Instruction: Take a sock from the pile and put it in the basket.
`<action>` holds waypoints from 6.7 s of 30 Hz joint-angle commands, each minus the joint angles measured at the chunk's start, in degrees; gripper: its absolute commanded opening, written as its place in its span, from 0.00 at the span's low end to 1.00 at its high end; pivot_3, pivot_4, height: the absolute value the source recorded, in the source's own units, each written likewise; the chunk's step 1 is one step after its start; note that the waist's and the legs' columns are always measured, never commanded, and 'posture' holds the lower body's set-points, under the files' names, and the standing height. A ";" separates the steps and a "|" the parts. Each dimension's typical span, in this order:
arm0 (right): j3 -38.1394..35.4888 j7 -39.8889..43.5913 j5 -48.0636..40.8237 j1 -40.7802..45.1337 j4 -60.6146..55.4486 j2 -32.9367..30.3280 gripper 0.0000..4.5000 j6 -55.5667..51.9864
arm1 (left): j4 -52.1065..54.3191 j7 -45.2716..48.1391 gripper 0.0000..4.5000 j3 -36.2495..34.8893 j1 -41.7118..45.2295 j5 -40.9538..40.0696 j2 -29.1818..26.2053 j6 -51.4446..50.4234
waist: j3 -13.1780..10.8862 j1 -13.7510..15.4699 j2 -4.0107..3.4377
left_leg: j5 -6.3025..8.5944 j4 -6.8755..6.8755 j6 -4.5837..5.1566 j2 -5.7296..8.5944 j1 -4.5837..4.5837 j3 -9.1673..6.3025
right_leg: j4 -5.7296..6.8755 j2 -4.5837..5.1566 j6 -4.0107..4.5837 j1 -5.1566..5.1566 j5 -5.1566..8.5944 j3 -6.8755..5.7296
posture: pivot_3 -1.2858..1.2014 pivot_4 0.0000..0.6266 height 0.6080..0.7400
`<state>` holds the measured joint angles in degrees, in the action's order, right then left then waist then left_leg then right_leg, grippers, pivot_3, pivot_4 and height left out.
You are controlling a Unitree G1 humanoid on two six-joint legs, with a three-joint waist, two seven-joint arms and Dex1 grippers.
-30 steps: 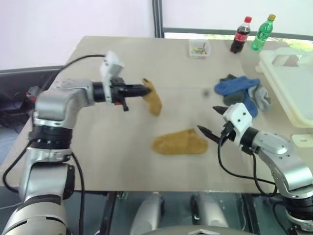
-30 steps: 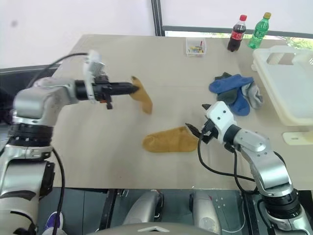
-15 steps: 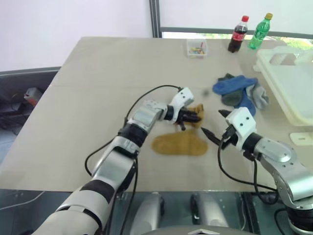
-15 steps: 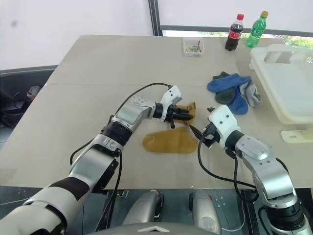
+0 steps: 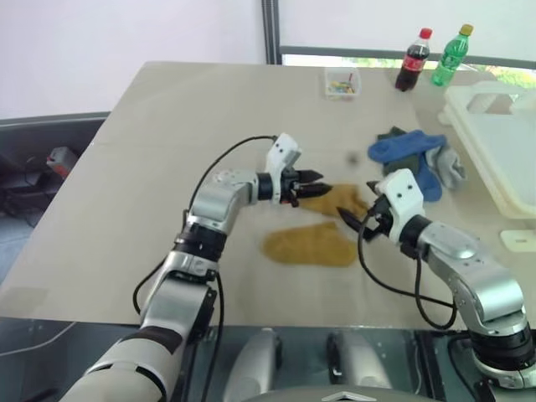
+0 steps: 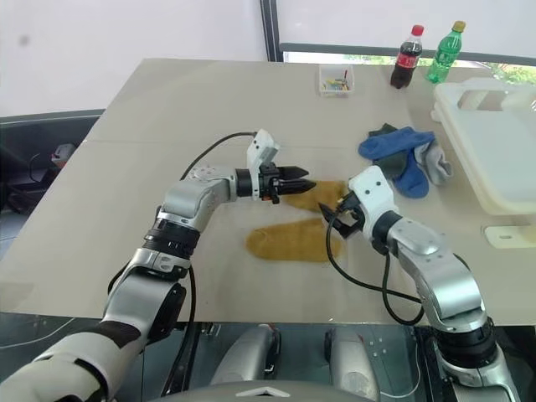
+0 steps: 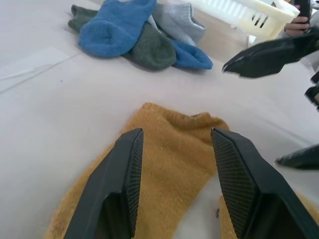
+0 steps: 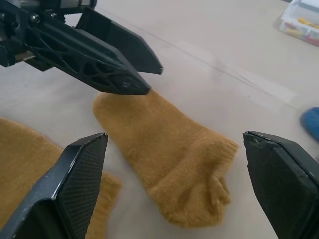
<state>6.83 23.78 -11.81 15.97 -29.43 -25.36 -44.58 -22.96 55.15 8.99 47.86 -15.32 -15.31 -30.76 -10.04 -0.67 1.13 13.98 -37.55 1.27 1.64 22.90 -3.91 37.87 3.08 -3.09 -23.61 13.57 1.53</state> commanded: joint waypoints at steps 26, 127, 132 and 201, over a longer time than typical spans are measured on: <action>-2.35 -2.75 3.46 7.55 20.43 6.26 0.01 2.33 | -2.02 -14.08 0.00 -3.30 -6.26 6.61 1.67 5.44 | 0.02 -0.18 -0.03 | 0.00 0.03 -0.01 0.04 -0.06 0.09 | 0.08 0.01 0.01 -0.04 -0.02 0.08 | 0.52 0.24 1.00; 8.99 13.02 -6.24 -3.74 5.54 -3.25 0.01 11.61 | 33.69 -3.17 1.00 -15.25 -35.25 -22.65 -23.98 -14.98 | 0.03 -0.28 -0.06 | 0.00 0.10 -0.01 -0.23 -0.16 0.18 | -0.10 -0.06 0.03 0.03 0.01 0.09 | 0.52 0.24 1.00; 13.22 17.39 -0.77 -3.19 15.21 -4.93 0.01 18.36 | 30.18 0.14 1.00 -12.72 -36.12 -20.50 -27.33 -15.13 | 0.03 -0.13 -0.06 | 0.00 0.14 -0.01 -0.22 -0.13 0.16 | -0.17 -0.02 0.03 0.02 0.01 0.07 | 0.52 0.24 1.00; 6.71 13.47 1.33 -4.80 10.02 -4.09 0.01 15.05 | 18.83 12.61 1.00 4.83 -13.53 -23.46 -8.83 -25.42 | 0.15 -0.11 -0.03 | 0.00 0.05 -0.01 -0.17 -0.16 0.14 | -0.04 -0.03 0.02 0.07 0.00 0.07 | 0.52 0.24 1.00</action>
<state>14.96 37.98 -10.87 11.47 -17.85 -29.19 -29.12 -3.51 68.31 13.71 33.27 -39.78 -24.48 -57.18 -9.89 -0.79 1.11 13.98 -37.50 1.26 1.47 22.74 -3.77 37.82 3.05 -3.07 -23.54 13.57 1.60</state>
